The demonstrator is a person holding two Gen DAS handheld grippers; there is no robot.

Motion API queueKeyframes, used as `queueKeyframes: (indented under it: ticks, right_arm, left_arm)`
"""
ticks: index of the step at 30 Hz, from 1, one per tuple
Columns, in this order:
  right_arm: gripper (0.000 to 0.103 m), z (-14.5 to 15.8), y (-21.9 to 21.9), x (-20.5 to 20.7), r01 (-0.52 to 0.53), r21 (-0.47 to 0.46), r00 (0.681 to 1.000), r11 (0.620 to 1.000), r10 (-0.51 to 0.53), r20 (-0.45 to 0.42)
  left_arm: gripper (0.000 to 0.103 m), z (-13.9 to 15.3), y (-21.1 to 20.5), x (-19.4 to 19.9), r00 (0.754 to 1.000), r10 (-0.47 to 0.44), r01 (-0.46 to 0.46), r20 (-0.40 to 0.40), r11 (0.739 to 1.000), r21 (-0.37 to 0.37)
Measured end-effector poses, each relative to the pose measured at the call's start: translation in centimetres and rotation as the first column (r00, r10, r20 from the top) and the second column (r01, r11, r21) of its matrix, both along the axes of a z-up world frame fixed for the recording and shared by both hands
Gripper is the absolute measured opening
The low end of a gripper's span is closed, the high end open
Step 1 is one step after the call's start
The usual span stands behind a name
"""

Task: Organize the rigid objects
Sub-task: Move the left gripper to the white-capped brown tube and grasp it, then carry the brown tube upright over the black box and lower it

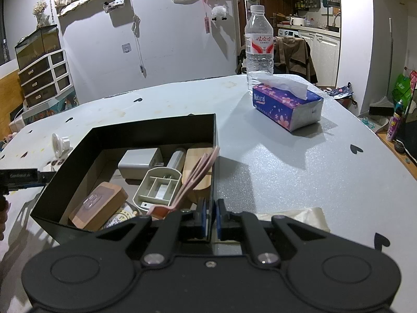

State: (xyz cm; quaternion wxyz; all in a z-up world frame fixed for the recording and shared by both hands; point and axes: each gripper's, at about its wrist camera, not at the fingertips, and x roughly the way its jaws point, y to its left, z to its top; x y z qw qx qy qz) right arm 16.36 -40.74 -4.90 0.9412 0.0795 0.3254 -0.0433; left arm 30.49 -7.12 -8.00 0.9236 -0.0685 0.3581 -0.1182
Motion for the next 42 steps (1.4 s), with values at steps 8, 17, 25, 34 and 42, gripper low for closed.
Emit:
queueKeyframes:
  ticks: [8,17,25,34,42]
  right_arm:
    - [0.008,0.0,0.0,0.0,0.000,0.000,1.000,1.000,0.000,0.000]
    - [0.008,0.0,0.0,0.0,-0.001,-0.002,1.000,1.000,0.001,0.000]
    - [0.008,0.0,0.1,0.0,-0.001,-0.002,1.000,1.000,0.001,0.000]
    - [0.008,0.0,0.1,0.0,-0.001,-0.002,1.000,1.000,0.001,0.000]
    - [0.007,0.1,0.2,0.0,0.003,-0.008,1.000,1.000,-0.003,0.000]
  left_arm:
    - [0.055,0.2,0.4,-2.1,0.998,-0.047,0.046,-0.035,0.998,-0.037]
    - [0.053,0.3,0.4,-3.9,0.999,-0.012,0.014,-0.036,0.999,0.051]
    - [0.051,0.6,0.3,-2.9,0.999,-0.036,0.036,-0.005,0.997,0.070]
    - [0.024,0.0,-1.9,-0.7,1.000,-0.024,0.024,-0.002,0.995,0.094]
    - [0.021,3.3,-1.6,-2.4,0.999,-0.001,0.001,0.051,1.000,-0.009]
